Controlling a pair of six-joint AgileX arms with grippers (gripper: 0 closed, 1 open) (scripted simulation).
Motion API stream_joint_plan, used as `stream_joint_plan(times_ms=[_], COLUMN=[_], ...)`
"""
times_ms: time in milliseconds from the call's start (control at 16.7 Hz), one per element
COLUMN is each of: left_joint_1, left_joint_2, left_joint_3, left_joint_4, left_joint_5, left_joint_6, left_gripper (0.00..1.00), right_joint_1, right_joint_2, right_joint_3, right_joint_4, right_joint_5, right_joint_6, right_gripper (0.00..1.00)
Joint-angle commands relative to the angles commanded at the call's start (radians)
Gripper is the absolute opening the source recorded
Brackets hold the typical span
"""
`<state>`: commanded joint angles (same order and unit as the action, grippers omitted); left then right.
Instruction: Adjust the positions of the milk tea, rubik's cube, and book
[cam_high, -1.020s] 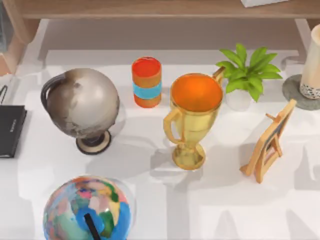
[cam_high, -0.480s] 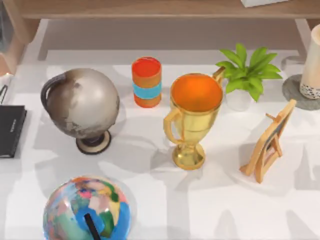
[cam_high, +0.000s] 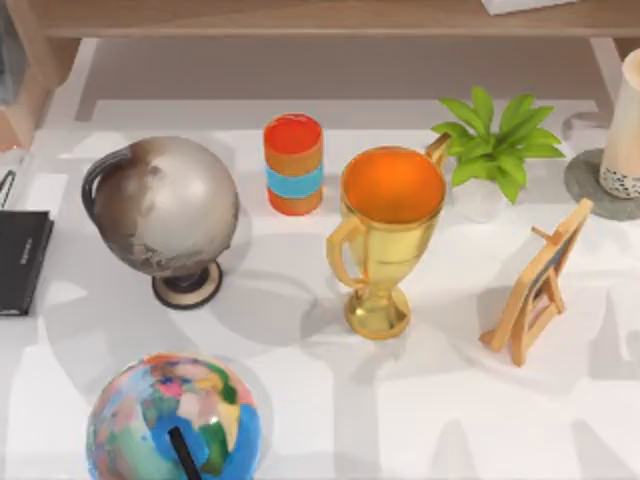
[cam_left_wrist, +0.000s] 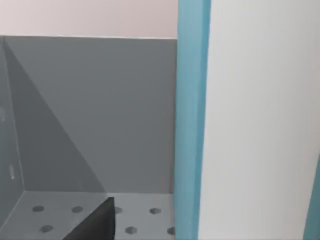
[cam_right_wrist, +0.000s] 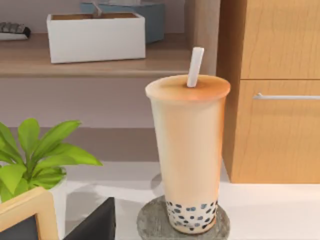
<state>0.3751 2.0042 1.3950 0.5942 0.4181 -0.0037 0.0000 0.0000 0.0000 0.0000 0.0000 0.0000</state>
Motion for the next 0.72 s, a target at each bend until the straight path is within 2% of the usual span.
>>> stream_joint_plan(times_ms=[480, 720], left_joint_1=[-0.019, -0.021], left_joint_2=[0.094, 0.102], left_joint_3=[0.144, 0.156], left_joint_4=[-0.044, -0.048], left_joint_5=[-0.021, -0.023], left_joint_6=[-0.001, -0.001], left_gripper=[1.0, 1.0], right_joint_1=[0.0, 0.0], right_joint_2=[0.0, 0.0], right_joint_3=[0.0, 0.0], right_joint_4=[0.0, 0.0], right_joint_5=[0.0, 0.0], right_joint_6=[0.0, 0.0], right_gripper=[1.0, 1.0])
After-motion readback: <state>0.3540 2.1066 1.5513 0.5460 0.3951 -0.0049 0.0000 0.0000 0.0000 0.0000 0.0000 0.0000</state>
